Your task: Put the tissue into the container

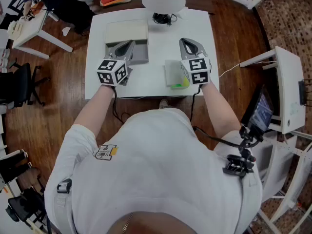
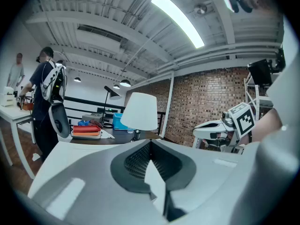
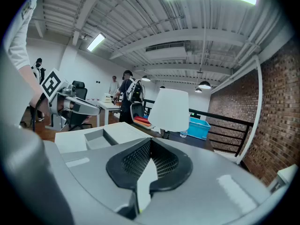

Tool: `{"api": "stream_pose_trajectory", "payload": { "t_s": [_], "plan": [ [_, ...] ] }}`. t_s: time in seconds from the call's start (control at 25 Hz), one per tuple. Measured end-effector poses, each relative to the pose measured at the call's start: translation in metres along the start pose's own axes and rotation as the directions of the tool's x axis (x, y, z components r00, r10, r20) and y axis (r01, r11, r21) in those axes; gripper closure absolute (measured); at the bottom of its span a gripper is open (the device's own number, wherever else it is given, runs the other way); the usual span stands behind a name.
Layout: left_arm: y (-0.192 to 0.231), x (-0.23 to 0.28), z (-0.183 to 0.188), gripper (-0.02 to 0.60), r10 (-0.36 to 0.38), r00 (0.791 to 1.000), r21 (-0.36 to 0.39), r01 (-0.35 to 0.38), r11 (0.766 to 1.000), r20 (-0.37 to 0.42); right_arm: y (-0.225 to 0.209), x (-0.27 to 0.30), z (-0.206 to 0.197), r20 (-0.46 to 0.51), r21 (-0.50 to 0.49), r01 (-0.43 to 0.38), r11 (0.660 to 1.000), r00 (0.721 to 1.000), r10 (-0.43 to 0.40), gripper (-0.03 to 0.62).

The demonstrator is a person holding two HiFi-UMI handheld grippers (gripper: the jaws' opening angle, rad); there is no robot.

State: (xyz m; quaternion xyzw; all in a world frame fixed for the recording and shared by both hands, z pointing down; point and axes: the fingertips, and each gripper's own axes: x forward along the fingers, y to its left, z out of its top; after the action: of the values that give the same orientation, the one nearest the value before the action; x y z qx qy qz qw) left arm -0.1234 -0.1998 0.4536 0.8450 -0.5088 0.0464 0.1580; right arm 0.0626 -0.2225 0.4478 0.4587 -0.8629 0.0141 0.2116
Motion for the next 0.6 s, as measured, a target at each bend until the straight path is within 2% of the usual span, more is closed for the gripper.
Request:
{"api": "stream_pose_trajectory", "payload": {
  "t_s": [0.24,0.36,0.4,0.44,0.52,0.56,0.6],
  "plan": [
    [-0.011,0.035,0.01,0.581,-0.023,1.0,0.036,0.023,0.999,-0.006,-0.027,0.015,-0.004,0.008,0.017,0.005,1.0,1.0,-0.005,0.594],
    [-0.027,0.05,0.005,0.581,-0.095,0.995,0.035,0.096,0.995,-0.043,-0.037,0.017,-0.011,0.001,0.035,0.007,0.999,1.0,-0.007,0.594],
    [-0.037,0.055,-0.001,0.518,-0.142,0.987,0.032,0.145,0.989,-0.07,-0.04,0.016,-0.016,-0.005,0.051,0.006,0.999,1.0,-0.006,0.594],
    [-0.047,0.06,-0.008,0.42,-0.19,0.976,0.028,0.194,0.981,-0.104,-0.044,0.015,-0.023,-0.017,0.068,0.004,0.998,1.0,-0.003,0.594],
    [-0.067,0.068,-0.028,0.303,-0.267,0.946,0.026,0.276,0.961,-0.183,-0.047,0.013,-0.043,-0.06,0.101,-0.011,0.995,0.998,0.018,0.575],
    [-0.076,0.071,-0.041,0.26,-0.298,0.926,0.027,0.312,0.95,-0.229,-0.046,0.011,-0.056,-0.088,0.12,-0.025,0.992,0.996,0.035,0.54],
    [-0.084,0.072,-0.056,0.242,-0.328,0.902,0.028,0.349,0.937,-0.28,-0.044,0.009,-0.07,-0.115,0.145,-0.04,0.989,0.992,0.057,0.518]
  ]
}}
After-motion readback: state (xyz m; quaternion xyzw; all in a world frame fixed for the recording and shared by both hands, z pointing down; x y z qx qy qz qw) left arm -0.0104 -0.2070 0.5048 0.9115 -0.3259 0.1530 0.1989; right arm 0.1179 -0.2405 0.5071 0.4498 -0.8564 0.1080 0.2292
